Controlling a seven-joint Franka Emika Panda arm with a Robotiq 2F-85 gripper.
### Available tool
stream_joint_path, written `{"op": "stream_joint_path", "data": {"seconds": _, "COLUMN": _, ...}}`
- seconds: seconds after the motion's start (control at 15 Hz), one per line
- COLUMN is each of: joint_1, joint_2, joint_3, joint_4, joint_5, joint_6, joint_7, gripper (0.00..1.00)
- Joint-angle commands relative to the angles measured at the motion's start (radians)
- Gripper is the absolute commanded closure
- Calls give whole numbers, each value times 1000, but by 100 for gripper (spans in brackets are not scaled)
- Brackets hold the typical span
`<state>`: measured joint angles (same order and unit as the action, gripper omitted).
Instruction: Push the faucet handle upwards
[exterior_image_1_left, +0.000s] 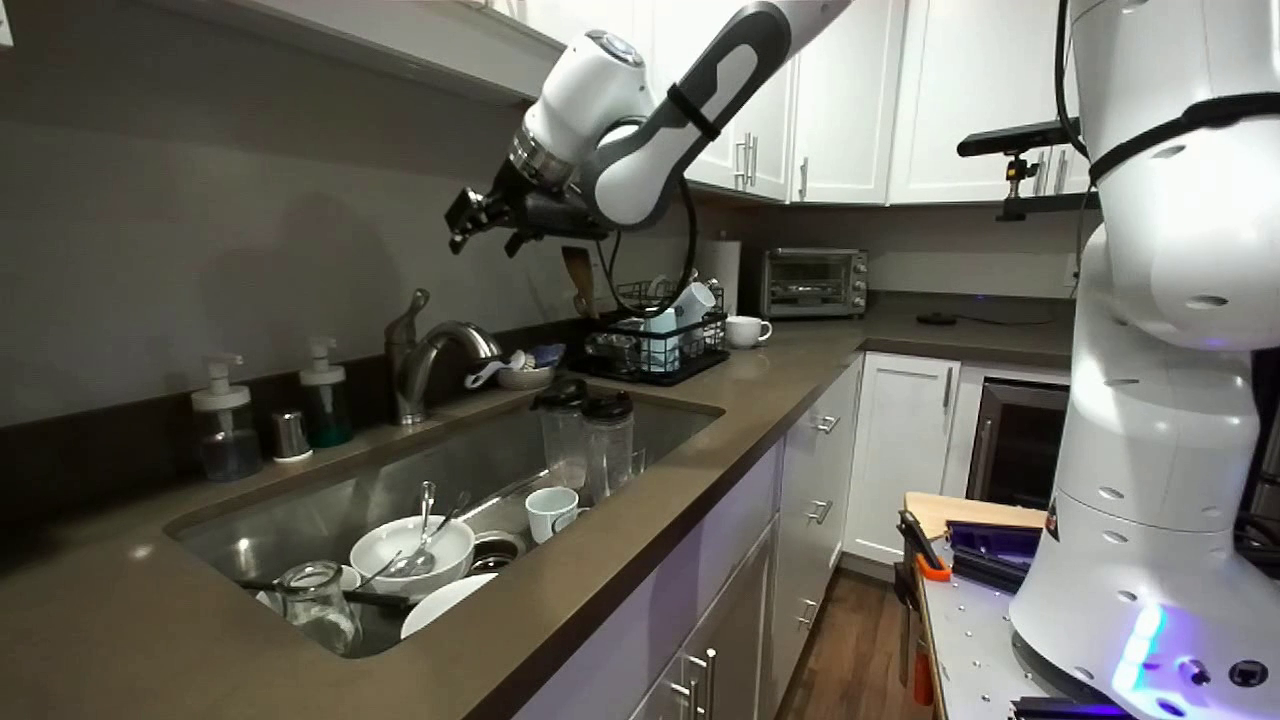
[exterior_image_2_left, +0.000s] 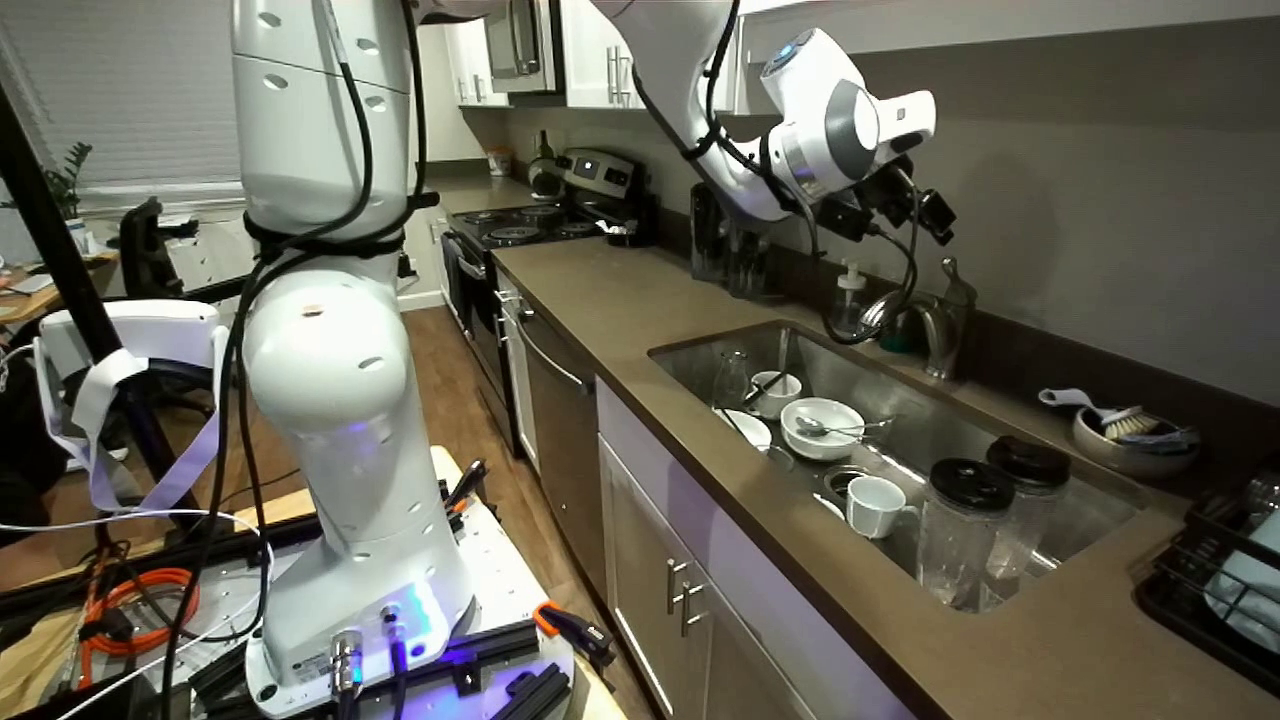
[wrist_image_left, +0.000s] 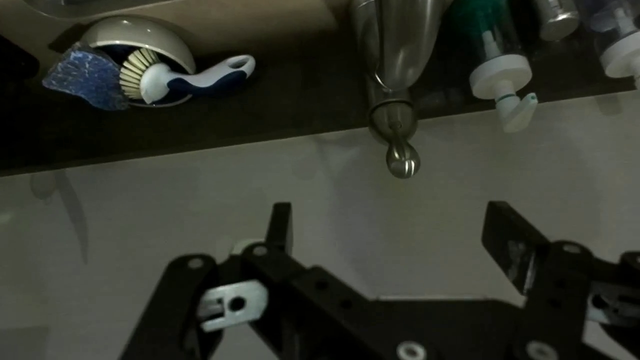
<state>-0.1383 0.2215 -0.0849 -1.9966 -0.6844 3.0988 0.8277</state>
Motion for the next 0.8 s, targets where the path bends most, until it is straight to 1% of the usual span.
{"op": "stream_joint_path", "data": {"seconds": 0.0, "joint_1": 88, "joint_2": 66, "joint_3": -87, "joint_4": 75, "joint_5": -107, "joint_6": 28, "joint_7": 125, "gripper": 33}}
{"op": "stream_joint_path", "data": {"seconds": 0.07, "joint_1": 110, "joint_2": 78, "joint_3": -106, "joint_4": 87, "joint_5": -124, "joint_6": 26, "joint_7": 148, "gripper": 41}}
{"op": "stream_joint_path", "data": {"seconds": 0.2, "joint_1": 149, "joint_2": 105, "joint_3": -140, "joint_4": 112, "joint_5": -146, "joint_6": 26, "joint_7": 184, "gripper": 53}}
{"op": "stream_joint_path", "data": {"seconds": 0.33, "joint_1": 176, "joint_2": 132, "joint_3": -160, "joint_4": 130, "joint_5": -149, "joint_6": 31, "joint_7": 199, "gripper": 66}}
{"op": "stream_joint_path", "data": {"seconds": 0.47, "joint_1": 180, "joint_2": 159, "joint_3": -154, "joint_4": 138, "joint_5": -124, "joint_6": 41, "joint_7": 184, "gripper": 80}}
{"op": "stream_joint_path", "data": {"seconds": 0.6, "joint_1": 169, "joint_2": 186, "joint_3": -137, "joint_4": 146, "joint_5": -103, "joint_6": 52, "joint_7": 166, "gripper": 93}}
{"op": "stream_joint_path", "data": {"seconds": 0.73, "joint_1": 156, "joint_2": 214, "joint_3": -124, "joint_4": 159, "joint_5": -90, "joint_6": 69, "joint_7": 152, "gripper": 97}}
